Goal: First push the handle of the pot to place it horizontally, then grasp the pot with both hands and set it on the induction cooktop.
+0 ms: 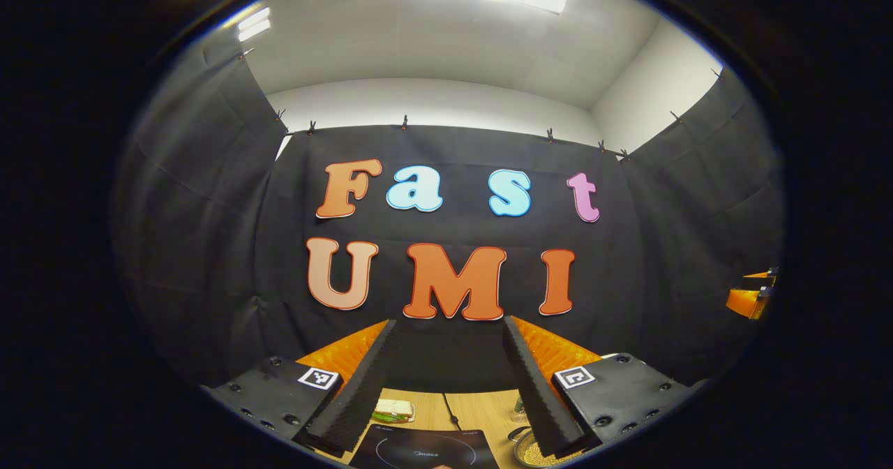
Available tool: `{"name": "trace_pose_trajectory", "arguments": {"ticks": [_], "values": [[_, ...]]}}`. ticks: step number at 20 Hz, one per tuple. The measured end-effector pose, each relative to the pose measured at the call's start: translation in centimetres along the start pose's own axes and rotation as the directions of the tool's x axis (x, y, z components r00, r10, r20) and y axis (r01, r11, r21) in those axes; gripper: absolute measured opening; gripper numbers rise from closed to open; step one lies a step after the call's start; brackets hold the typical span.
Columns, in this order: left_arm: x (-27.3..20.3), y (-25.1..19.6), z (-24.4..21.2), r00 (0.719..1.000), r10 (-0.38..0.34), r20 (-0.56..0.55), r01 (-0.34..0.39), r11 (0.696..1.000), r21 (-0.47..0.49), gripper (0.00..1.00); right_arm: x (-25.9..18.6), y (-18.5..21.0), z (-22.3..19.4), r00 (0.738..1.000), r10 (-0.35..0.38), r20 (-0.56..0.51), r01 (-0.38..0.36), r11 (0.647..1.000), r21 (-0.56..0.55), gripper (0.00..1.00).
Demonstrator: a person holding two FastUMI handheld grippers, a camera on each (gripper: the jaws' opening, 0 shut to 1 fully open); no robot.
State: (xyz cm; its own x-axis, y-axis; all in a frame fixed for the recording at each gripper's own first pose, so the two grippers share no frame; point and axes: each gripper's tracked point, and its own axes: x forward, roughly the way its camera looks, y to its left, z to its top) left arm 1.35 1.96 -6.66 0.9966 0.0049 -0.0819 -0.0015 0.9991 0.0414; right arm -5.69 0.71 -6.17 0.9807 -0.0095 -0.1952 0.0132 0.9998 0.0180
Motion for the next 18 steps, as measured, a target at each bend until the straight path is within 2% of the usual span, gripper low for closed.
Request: {"name": "trace_pose_trajectory", "arguments": {"ticks": [3,5,7,9,13,14,18], "values": [[-0.1,0.5,-0.2,1.000,0.017,-0.009,-0.017,1.000,0.000,0.97,-0.7,0.1,-2.2,0.998,0.018,-0.053,-0.018,1.000,0.014,0.92],[-0.3,1.6,-0.1,0.998,0.055,0.000,-0.055,0.998,0.022,0.97,-1.1,-0.3,-3.7,0.996,0.027,-0.082,-0.024,0.999,0.032,0.89],[-0.5,2.6,0.3,0.995,0.095,0.023,-0.096,0.995,0.039,0.97,-1.6,-0.1,-6.1,0.988,0.054,-0.142,-0.046,0.997,0.064,0.83],[-0.7,2.7,0.2,0.994,0.101,0.039,-0.102,0.994,0.028,0.96,-2.3,0.2,-8.7,0.972,0.087,-0.220,-0.064,0.992,0.109,0.75],[-0.9,3.7,0.0,0.992,0.114,0.052,-0.116,0.993,0.033,0.97,-3.6,0.7,-14.5,0.913,0.128,-0.388,-0.050,0.977,0.206,0.57],[-0.9,3.9,-0.1,0.991,0.120,0.055,-0.122,0.992,0.031,0.97,-4.1,0.9,-15.9,0.892,0.145,-0.428,-0.049,0.973,0.227,0.48],[-0.6,4.9,-0.8,0.989,0.141,0.048,-0.143,0.989,0.046,0.96,-5.6,1.9,-20.8,0.801,0.176,-0.573,-0.027,0.966,0.259,0.31]]}}
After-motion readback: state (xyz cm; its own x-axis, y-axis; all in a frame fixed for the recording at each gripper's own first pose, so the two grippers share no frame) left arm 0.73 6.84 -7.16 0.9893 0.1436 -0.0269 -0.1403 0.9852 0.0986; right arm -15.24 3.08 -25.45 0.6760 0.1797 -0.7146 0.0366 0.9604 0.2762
